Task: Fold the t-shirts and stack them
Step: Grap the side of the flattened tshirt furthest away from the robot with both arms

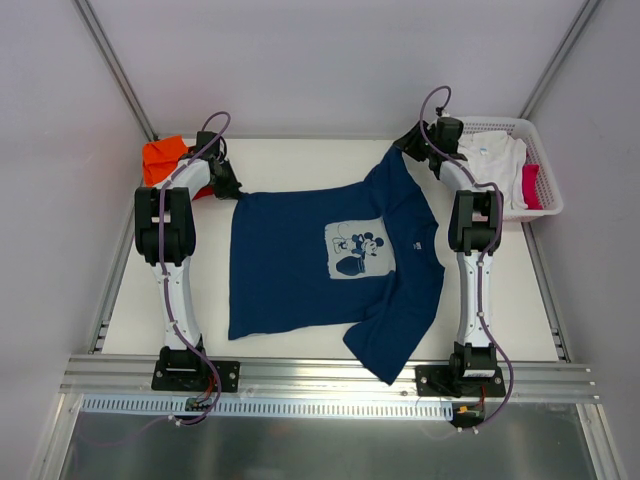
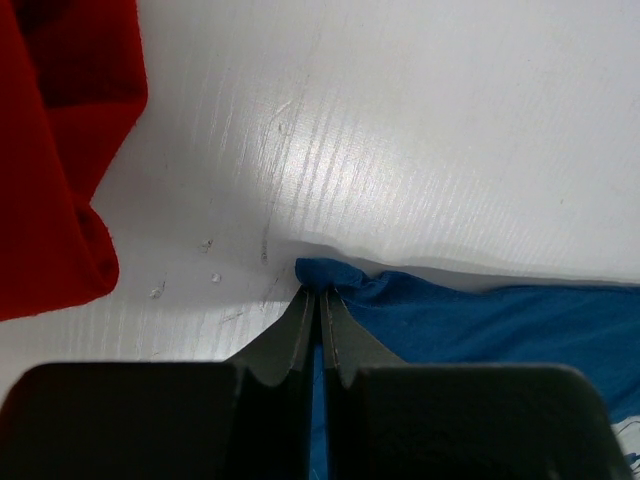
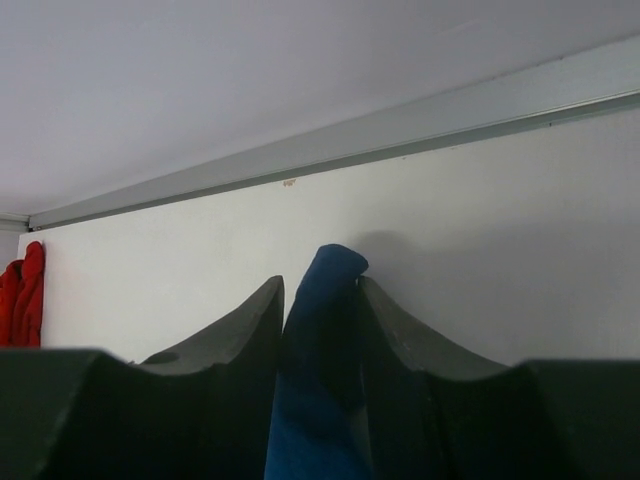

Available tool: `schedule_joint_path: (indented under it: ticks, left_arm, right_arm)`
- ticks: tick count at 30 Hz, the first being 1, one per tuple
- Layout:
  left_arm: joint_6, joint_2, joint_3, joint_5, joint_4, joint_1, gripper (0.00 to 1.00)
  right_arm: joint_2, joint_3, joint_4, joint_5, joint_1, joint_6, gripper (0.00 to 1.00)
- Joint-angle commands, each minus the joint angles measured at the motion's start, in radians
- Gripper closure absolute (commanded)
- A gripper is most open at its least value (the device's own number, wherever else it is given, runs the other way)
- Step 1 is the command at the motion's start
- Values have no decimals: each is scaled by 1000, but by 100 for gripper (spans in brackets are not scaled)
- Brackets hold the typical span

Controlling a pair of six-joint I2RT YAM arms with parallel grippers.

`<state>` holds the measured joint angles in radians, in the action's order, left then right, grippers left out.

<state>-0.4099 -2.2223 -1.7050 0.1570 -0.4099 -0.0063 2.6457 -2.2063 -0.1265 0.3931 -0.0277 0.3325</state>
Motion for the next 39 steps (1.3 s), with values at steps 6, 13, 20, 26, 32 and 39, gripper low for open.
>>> schedule_joint_path:
  ticks: [6,13,20,26,32,39]
  left_arm:
    - [-1,-16,-36,24,-18,0,100]
    - [0,-16,-39,24,-18,0,100]
    - [31,32,-27,-23,-17,0,100]
    - [43,87,-25,-36,-17,0,100]
    - [51,144,-21,-40,-17,0,100]
    - [62,211,-1,-47,-18,0,100]
  right_arm:
    - [17,-72,-74,3,8,26,80]
    - [7,-52,-70,-2,8,25,100]
    - [-67,19,-73,6,9,0,100]
    - [-154,65,-67,18,9,-10,100]
    - [-259,143,-55,30,9,-49,100]
    - [-378,226,-45,49,9,-75,100]
